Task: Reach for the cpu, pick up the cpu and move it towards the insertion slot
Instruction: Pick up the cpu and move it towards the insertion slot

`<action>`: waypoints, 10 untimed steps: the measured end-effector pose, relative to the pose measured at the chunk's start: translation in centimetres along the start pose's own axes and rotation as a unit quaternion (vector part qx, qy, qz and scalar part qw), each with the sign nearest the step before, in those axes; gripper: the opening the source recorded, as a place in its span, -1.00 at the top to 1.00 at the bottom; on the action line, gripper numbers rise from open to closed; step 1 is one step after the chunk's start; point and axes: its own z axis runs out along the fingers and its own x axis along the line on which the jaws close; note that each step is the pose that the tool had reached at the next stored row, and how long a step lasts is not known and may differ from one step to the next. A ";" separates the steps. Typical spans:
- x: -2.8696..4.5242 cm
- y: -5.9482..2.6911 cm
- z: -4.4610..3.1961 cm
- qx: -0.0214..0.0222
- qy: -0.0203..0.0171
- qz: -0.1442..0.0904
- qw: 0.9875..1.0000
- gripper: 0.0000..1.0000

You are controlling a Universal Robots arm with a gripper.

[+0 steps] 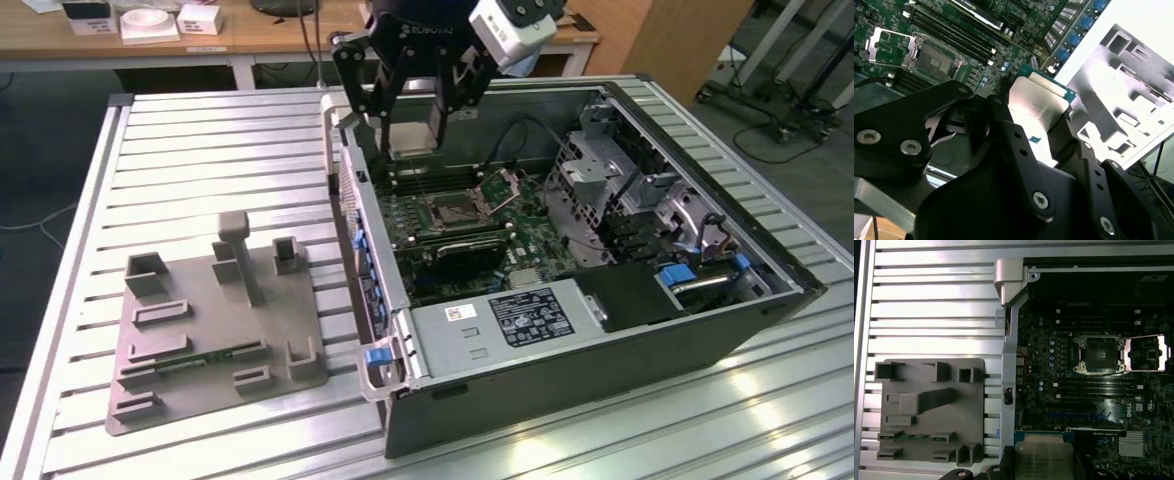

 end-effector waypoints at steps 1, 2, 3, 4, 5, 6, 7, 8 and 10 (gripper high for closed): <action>-0.01 0.07 0.01 0.000 0.000 0.000 1.000 -0.09; -0.01 0.13 0.02 0.000 0.000 0.000 1.000 -0.09; -0.02 0.19 0.02 0.000 0.000 0.000 1.000 -0.09; -0.04 0.25 0.02 0.000 0.000 0.000 1.000 -0.09; -0.10 0.28 0.03 0.000 0.000 0.000 1.000 -0.09; -0.20 0.30 0.04 0.000 0.000 0.000 1.000 -0.09; -0.35 0.32 0.05 -0.001 0.000 0.000 1.000 -0.09; -0.51 0.34 0.05 -0.001 0.000 0.000 1.000 -0.09; -0.86 0.37 0.07 -0.001 0.000 0.000 1.000 -0.09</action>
